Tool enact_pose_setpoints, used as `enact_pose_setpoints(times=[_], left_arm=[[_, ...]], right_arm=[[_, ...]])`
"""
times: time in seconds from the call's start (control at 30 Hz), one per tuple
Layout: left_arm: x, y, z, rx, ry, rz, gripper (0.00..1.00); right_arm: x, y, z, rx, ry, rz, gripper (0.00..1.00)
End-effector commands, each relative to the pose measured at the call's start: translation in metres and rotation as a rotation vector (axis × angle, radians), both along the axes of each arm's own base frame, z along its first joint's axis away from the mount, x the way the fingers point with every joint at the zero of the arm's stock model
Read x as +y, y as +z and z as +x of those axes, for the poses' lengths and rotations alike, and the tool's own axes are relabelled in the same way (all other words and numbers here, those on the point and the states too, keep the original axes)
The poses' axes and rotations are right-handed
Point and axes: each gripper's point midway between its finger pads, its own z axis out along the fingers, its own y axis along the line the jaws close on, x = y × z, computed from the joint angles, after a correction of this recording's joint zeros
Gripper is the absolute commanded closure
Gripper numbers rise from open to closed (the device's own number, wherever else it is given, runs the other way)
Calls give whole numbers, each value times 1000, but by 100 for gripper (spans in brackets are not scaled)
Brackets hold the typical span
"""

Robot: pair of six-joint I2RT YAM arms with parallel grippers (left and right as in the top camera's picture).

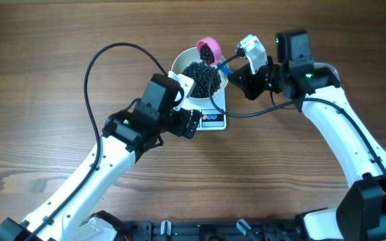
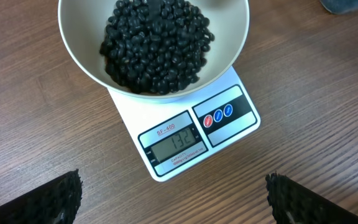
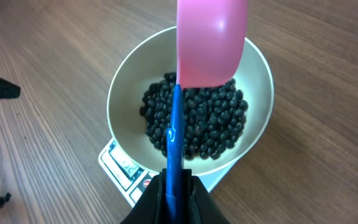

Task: Scoop item into bowl and weigh 150g on scale
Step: 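Tip the scoop over the bowl to pour beans in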

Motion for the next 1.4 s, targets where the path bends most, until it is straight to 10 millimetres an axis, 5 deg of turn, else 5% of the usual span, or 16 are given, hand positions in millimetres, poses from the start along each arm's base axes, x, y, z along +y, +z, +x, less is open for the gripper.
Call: enact_pose_setpoints(times=[0.0,0.23,0.37,0.63,0.77,0.83,1.17,1.37], left_arm=[[0,-3,-1,7,-16,5,0],[0,-3,-1,7,-15,5,0],[0,-3,-1,7,-15,5,0],[0,-3,-1,7,-16,5,0],[0,-3,-1,7,-15,5,0],[0,-3,-1,7,-16,5,0],[0,-3,-1,7,-16,5,0],[0,-3,-1,7,-15,5,0]], right_arm=[[4,20,0,-16,-19,45,96],[-3,14,3,-69,-3,-39,96],[12,23,-7,-19,41,71,96],[11,23,-6,-27,38,63,96],[-1,18,6,-37,-49,4,96],[17,27,-11,-3,58,110,96],[-3,16,6,-67,-19,-27,96],[12,24,-5,-9,20,82,96]])
